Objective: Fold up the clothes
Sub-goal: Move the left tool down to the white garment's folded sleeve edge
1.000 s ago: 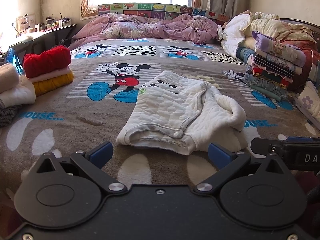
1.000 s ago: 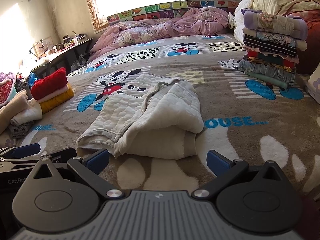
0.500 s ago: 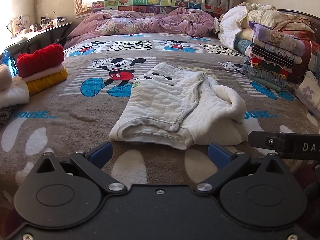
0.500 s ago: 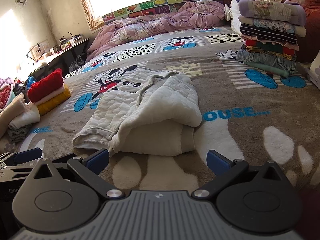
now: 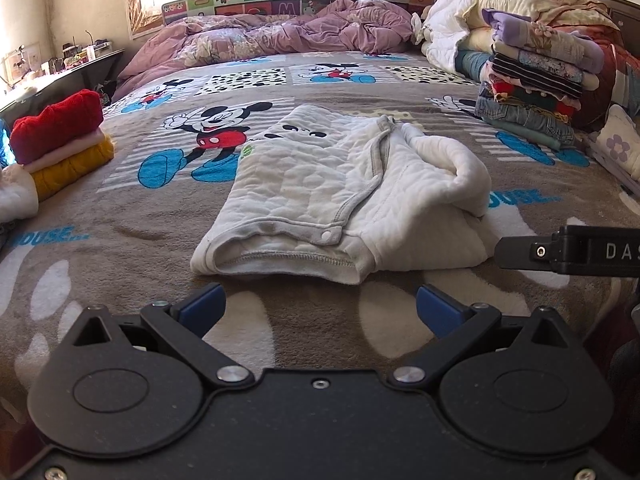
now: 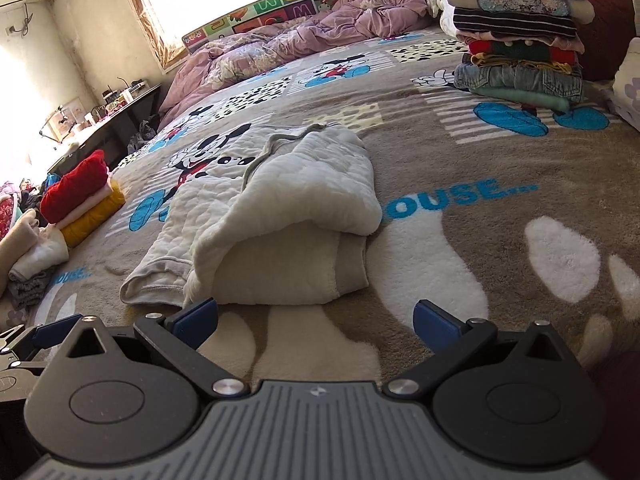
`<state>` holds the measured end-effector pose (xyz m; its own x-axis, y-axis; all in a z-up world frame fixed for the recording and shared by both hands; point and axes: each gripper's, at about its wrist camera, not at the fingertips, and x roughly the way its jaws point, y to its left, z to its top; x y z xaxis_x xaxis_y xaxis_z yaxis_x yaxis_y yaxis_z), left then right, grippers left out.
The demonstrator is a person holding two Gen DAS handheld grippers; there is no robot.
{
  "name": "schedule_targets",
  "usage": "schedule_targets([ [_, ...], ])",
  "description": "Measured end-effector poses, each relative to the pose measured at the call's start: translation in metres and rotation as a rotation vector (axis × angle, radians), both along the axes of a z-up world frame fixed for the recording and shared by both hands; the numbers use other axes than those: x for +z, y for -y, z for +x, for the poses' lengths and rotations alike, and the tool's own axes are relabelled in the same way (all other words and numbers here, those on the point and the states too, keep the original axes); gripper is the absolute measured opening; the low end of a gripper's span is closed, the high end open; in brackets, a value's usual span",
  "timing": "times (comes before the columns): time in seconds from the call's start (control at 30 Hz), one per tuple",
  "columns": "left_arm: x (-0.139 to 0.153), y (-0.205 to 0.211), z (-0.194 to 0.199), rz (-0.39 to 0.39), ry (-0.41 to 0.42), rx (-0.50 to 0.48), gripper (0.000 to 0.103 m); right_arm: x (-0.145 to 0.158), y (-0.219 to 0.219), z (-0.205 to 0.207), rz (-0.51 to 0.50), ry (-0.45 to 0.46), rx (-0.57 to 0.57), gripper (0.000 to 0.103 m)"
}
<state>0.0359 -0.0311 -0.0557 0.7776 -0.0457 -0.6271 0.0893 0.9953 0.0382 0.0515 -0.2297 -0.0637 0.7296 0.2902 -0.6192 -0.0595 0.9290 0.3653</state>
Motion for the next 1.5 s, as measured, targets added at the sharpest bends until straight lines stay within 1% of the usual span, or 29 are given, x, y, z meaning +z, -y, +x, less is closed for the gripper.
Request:
schedule_targets([
  [0.33,-0.016,0.009,0.012,0.0,-0.013,-0.025,0.103,-0.024,0.019,0.011,0.105,-0.003,-0.015,0.103],
  [0.5,-0.021,0.015,0.015,0.012,0.003,-0.048,0.103,-0.033,0.026,0.015,0.166,0.012,-0.008,0.103],
  [0.7,-0.026,0.027,0.018,0.071,0.041,-0.092,0.103,-0.037,0.035,0.018,0.222,0.053,-0.004,0.103],
  [0.8,-0.028,0.032,0.021,0.095,0.049,-0.111,0.102,-0.04,0.041,0.021,0.272,0.071,-0.001,0.103],
  [0.97,-0.03,0.041,0.027,0.148,0.074,-0.129,0.102,-0.041,0.045,0.024,0.329,0.106,0.032,0.103],
  [1.13,-0.03,0.047,0.036,0.196,0.104,-0.139,0.102,-0.048,0.047,0.031,0.409,0.108,0.047,0.103],
  [1.27,-0.029,0.051,0.045,0.221,0.121,-0.146,0.101,-0.053,0.052,0.035,0.472,0.113,0.036,0.103],
  [1.37,-0.028,0.053,0.053,0.242,0.133,-0.152,0.097,-0.057,0.057,0.038,0.514,0.11,0.01,0.103],
  [1.43,-0.026,0.054,0.058,0.254,0.14,-0.16,0.09,-0.061,0.06,0.04,0.534,0.102,-0.003,0.103],
  [1.5,-0.023,0.056,0.063,0.256,0.147,-0.167,0.087,-0.064,0.061,0.042,0.546,0.096,-0.009,0.103],
])
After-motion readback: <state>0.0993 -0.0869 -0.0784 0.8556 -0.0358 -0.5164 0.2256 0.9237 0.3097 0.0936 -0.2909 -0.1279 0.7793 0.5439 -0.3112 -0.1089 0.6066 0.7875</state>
